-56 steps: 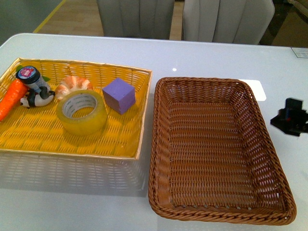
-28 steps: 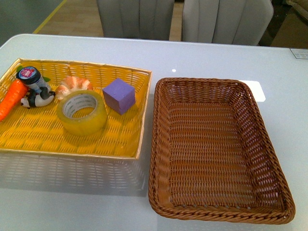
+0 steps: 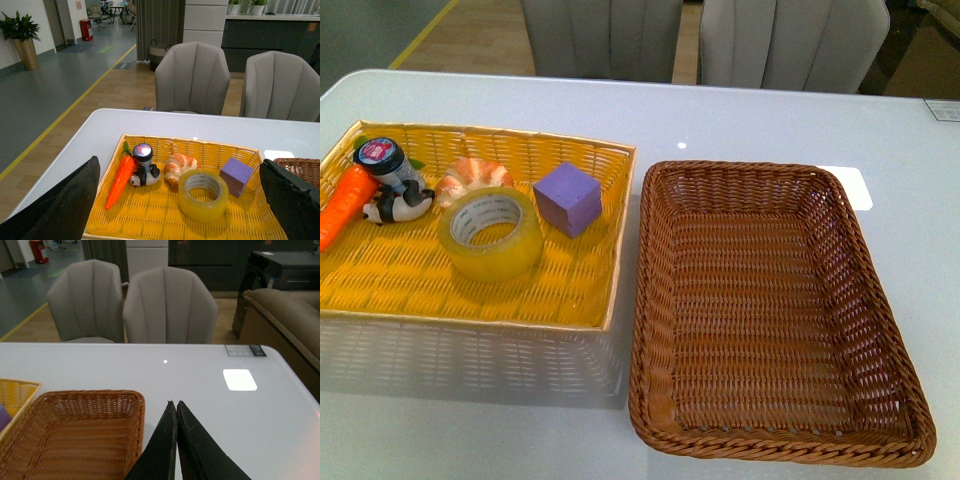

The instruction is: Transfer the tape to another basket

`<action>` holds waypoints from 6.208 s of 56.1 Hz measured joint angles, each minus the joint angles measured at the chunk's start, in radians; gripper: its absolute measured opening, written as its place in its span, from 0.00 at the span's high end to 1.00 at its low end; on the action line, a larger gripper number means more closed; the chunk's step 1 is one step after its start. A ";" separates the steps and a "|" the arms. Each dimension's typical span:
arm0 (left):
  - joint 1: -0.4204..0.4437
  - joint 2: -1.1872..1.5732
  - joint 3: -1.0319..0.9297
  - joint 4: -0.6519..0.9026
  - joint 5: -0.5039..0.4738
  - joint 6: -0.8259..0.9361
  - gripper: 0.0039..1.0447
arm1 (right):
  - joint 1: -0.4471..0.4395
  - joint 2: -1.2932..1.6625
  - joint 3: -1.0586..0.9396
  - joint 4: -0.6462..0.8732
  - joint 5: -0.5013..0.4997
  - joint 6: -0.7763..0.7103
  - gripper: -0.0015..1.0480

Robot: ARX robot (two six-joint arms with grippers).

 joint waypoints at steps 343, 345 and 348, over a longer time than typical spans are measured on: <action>-0.034 2.369 1.097 0.414 0.158 0.008 0.70 | 0.024 -0.895 -0.015 -0.842 0.011 -0.001 0.09; -0.034 2.369 1.097 0.417 0.158 0.008 0.75 | 0.024 -0.895 -0.015 -0.842 0.011 -0.001 0.09; -0.034 2.367 1.096 0.421 0.162 0.008 0.81 | 0.024 -0.895 -0.015 -0.842 0.010 -0.001 0.09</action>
